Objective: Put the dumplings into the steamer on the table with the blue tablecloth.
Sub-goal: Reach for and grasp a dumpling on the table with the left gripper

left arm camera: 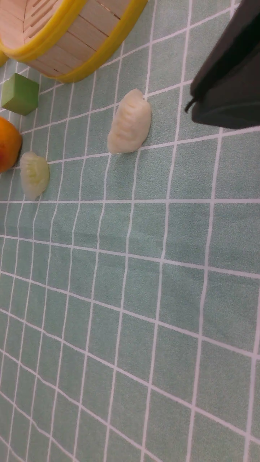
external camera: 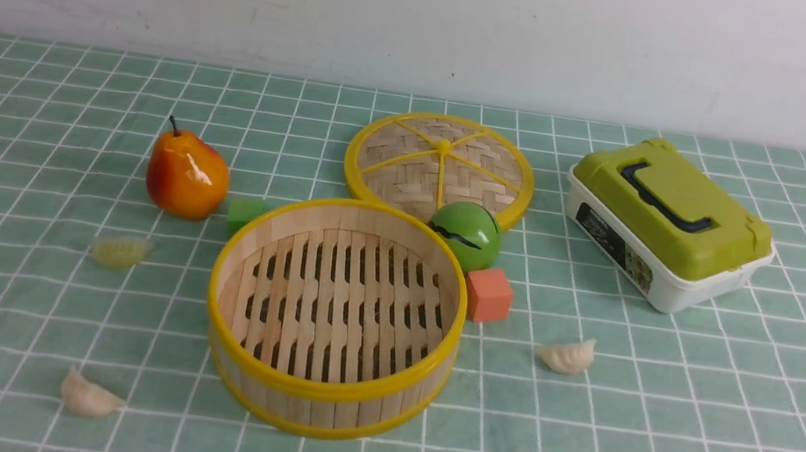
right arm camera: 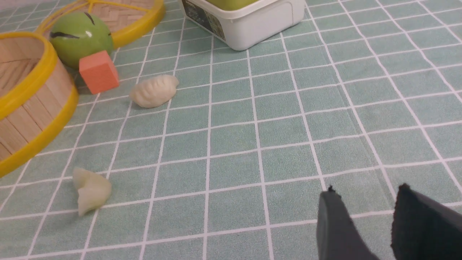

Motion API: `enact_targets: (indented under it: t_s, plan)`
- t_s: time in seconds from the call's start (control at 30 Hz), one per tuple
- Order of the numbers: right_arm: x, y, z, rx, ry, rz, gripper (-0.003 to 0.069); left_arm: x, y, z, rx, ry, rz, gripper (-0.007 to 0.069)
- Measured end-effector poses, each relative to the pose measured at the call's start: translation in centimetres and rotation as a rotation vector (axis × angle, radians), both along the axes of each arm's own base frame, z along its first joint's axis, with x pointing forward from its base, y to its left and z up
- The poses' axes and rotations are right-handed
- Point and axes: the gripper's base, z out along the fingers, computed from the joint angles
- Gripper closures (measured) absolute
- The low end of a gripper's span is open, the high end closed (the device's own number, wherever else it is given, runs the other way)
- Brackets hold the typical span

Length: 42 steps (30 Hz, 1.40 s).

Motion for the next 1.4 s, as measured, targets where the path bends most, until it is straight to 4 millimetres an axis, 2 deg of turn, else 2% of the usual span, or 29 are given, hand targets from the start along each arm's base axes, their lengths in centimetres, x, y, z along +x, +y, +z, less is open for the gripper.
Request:
enact_targets:
  t_s: [0.87,1.03,1.23,1.27,1.3,1.33,1.4]
  plan:
    - [0.0,0.0,0.0,0.0,0.0,0.0,0.0419,0.1,0.0,0.2,0.01,-0.025,0.001,0.0617]
    - [0.0,-0.1,0.1,-0.025,-0.009,-0.002,0.0419,0.3,0.1,0.9,0.012,-0.101,0.003,0.061]
    - [0.3,-0.3,0.5,-0.103,-0.098,-0.008,0.0419,0.5,0.1,2.4,0.017,-0.268,0.008,0.0606]
    - [0.4,-0.3,1.4,-0.145,-0.197,-0.007,0.0419,0.5,0.1,3.2,0.02,-0.364,0.01,0.0603]
    - [0.4,-0.4,1.4,-0.151,-0.197,-0.007,0.0419,0.5,0.1,3.2,0.02,-0.364,0.01,0.0603]
    - [0.5,-0.3,2.4,-0.187,-0.303,-0.001,0.0419,0.5,0.1,3.9,0.022,-0.443,0.013,0.0601]
    - [0.5,-0.2,3.1,-0.208,-0.391,0.006,0.0419,0.3,0.1,4.7,0.024,-0.527,0.015,0.0599]
